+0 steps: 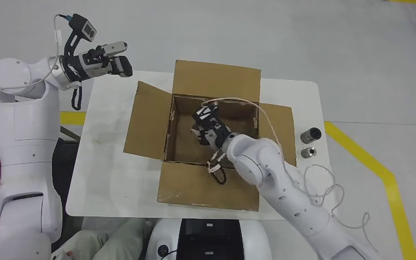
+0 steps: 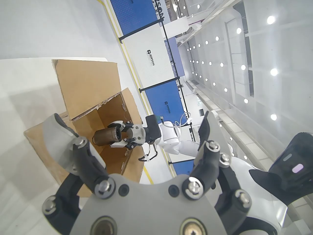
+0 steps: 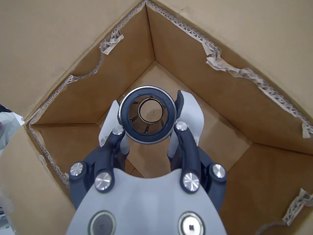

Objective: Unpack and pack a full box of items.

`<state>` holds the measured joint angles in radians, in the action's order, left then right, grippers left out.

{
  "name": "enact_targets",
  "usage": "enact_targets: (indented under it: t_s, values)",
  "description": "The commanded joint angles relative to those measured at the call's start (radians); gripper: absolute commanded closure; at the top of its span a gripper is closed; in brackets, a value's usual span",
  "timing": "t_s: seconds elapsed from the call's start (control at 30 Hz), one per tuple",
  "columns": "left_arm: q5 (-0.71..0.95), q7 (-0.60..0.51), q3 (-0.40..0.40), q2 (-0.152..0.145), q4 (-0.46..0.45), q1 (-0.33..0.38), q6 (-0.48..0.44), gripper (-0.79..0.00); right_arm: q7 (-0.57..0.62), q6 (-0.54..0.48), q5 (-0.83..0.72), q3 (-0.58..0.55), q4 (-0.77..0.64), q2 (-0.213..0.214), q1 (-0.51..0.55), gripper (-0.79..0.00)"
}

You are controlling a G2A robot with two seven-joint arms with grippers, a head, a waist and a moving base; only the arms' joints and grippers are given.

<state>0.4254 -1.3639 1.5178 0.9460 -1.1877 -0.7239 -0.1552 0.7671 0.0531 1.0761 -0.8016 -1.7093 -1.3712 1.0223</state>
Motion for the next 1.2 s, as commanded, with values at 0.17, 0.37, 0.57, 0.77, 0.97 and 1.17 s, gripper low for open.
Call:
enact_targets:
  t_s: [0.17,0.37,0.57,0.77,0.97,1.17]
  values:
    - [0.000,0.000,0.000,0.000,0.000,0.000,0.000,-0.785,-0.015,0.000,-0.002,0.048,0.074,-0.022,-0.029,0.000]
    - [0.000,0.000,0.000,0.000,0.000,0.000,0.000,-0.785,-0.032,0.003,-0.018,0.070,0.148,-0.042,-0.064,0.000]
    - [0.000,0.000,0.000,0.000,0.000,0.000,0.000,-0.785,-0.021,0.000,-0.037,0.082,0.206,-0.060,-0.102,0.000]
    - [0.000,0.000,0.000,0.000,0.000,0.000,0.000,-0.785,-0.017,-0.005,-0.058,0.096,0.268,-0.079,-0.137,0.000]
    - [0.000,0.000,0.000,0.000,0.000,0.000,0.000,-0.785,-0.027,-0.005,-0.071,0.108,0.325,-0.095,-0.150,0.000]
    - [0.000,0.000,0.000,0.000,0.000,0.000,0.000,-0.785,-0.033,-0.002,-0.062,0.114,0.365,-0.107,-0.161,-0.120]
